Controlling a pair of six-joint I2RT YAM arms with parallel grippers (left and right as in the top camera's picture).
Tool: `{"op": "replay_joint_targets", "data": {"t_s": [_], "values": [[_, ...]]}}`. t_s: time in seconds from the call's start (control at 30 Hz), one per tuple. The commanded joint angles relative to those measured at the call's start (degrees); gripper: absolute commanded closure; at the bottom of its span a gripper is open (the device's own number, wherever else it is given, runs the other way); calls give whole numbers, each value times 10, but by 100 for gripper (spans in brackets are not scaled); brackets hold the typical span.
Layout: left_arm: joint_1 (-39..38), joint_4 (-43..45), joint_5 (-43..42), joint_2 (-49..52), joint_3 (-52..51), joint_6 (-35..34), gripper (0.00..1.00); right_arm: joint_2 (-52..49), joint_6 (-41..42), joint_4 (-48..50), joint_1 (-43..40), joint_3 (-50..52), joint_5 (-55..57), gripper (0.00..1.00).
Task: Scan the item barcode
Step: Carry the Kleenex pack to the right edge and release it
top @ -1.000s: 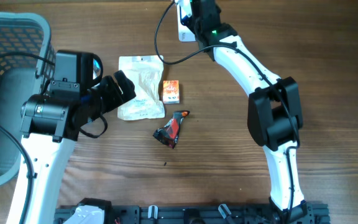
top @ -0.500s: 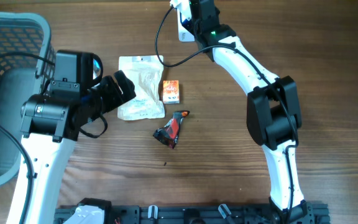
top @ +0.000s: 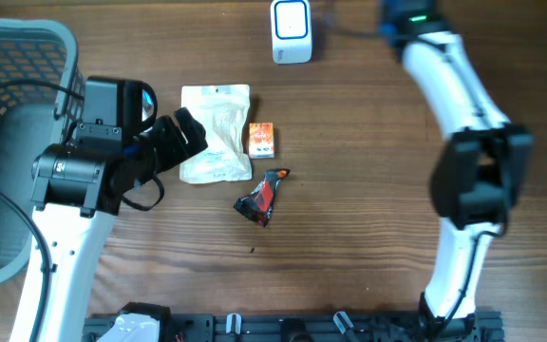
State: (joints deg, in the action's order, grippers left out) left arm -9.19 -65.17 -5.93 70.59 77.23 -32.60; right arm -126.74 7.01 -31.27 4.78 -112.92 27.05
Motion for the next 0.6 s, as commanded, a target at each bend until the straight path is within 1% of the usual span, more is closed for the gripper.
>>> {"op": "replay_joint_targets", "data": {"t_s": [0.0, 0.07, 0.13, 0.27, 0.37, 0.47, 0.57], "values": [[3, 2, -7, -1, 5, 9, 0, 15, 136, -75, -88, -2, -24, 95], [3, 2, -7, -1, 5, 9, 0, 15, 175, -112, -142, 0, -31, 95], [3, 2, -7, -1, 5, 9, 0, 15, 188, -132, -180, 1, -31, 95], [3, 2, -7, -1, 5, 9, 0, 15, 189, -130, -251, 22, -33, 95], [3, 2, -7, -1, 5, 9, 0, 15, 189, -96, -290, 54, -37, 95], [3, 2, -7, -1, 5, 9, 0, 14, 185, -42, -316, 92, -59, 95], [3, 2, -7, -1, 5, 9, 0, 14, 185, 25, -341, 137, -55, 95]]}}
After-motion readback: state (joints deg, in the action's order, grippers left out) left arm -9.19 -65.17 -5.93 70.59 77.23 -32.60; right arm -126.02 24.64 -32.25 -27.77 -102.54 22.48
